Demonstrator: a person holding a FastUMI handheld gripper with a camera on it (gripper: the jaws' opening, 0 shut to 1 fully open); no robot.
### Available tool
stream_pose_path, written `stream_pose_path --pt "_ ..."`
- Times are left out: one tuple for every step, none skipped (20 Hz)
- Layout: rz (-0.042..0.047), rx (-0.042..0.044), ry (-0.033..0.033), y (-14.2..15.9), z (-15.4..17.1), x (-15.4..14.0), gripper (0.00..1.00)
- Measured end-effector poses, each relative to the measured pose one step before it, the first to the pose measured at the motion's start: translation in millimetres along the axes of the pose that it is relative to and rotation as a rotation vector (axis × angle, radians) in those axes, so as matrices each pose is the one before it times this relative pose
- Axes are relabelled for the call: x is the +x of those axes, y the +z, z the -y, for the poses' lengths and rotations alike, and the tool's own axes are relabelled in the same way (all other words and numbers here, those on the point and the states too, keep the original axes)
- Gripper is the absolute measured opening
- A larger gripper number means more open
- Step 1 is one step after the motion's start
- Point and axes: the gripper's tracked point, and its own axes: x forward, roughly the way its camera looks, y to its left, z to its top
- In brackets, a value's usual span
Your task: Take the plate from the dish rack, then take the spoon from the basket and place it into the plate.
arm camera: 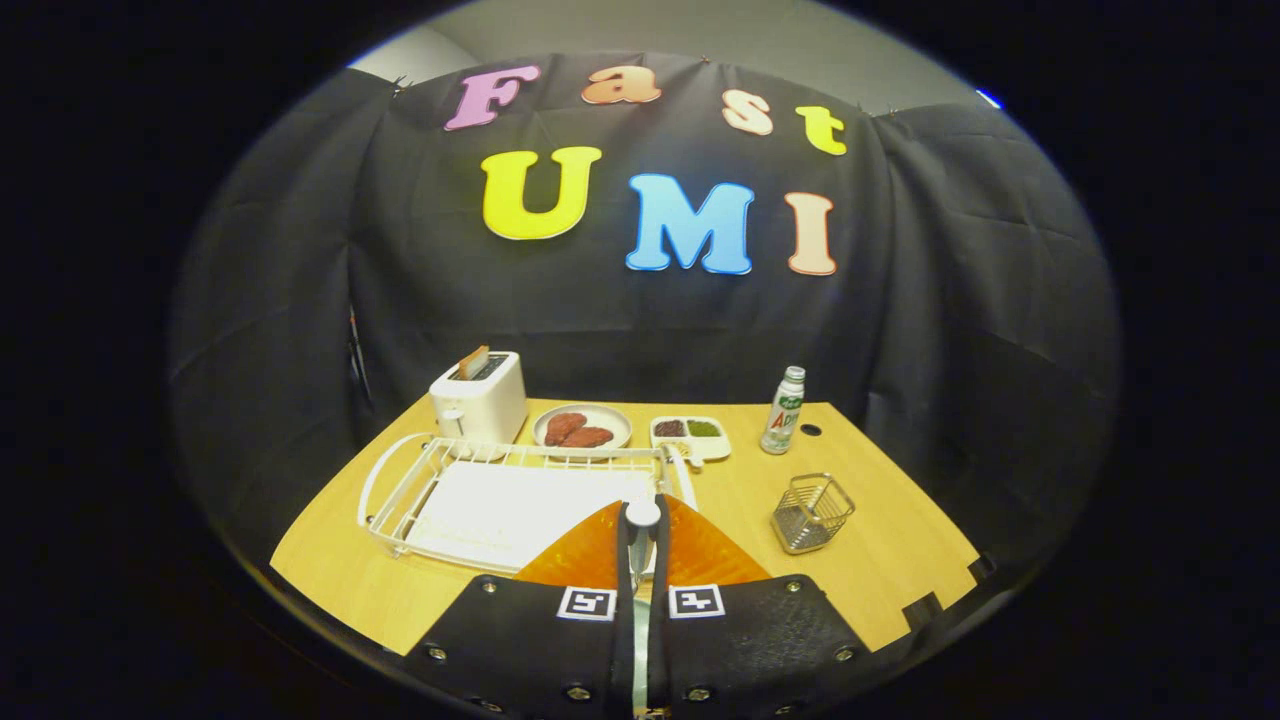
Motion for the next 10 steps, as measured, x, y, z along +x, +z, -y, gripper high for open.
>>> stream_pose_path --pt "-0.01542 -0.01099 0.02115 -8.88 -7.47 -0.39 0.05" --pt "-0.01247 -0.01391 0.01427 -7.56 -6.67 -0.93 0.05" --pt "-0.00870 -0.01070 0.01027 -7.11 -5.25 -0.46 0.05" --pt "-0.01277 -0.00790 0.01080 -6.89 -6.39 0.70 0.05" --pt "-0.01225 -0.00481 0.01326 -7.20 -6.41 1.23 0.05" --pt "-0.00706 -0.00183 0.00899 -4.70 -5.11 1.91 0.05" --pt "-0.00853 -0.00362 0.00703 -6.12 -4.53 1.77 0.05" --pt "-0.00662 -0.00225 0.00735 -4.30 -3.22 3.02 0.05" --pt "-0.00743 0.00064 0.00702 -4.82 -2.98 3.14 0.05" --pt "-0.00659 0.00234 0.01006 -3.60 -3.61 2.39 0.05"
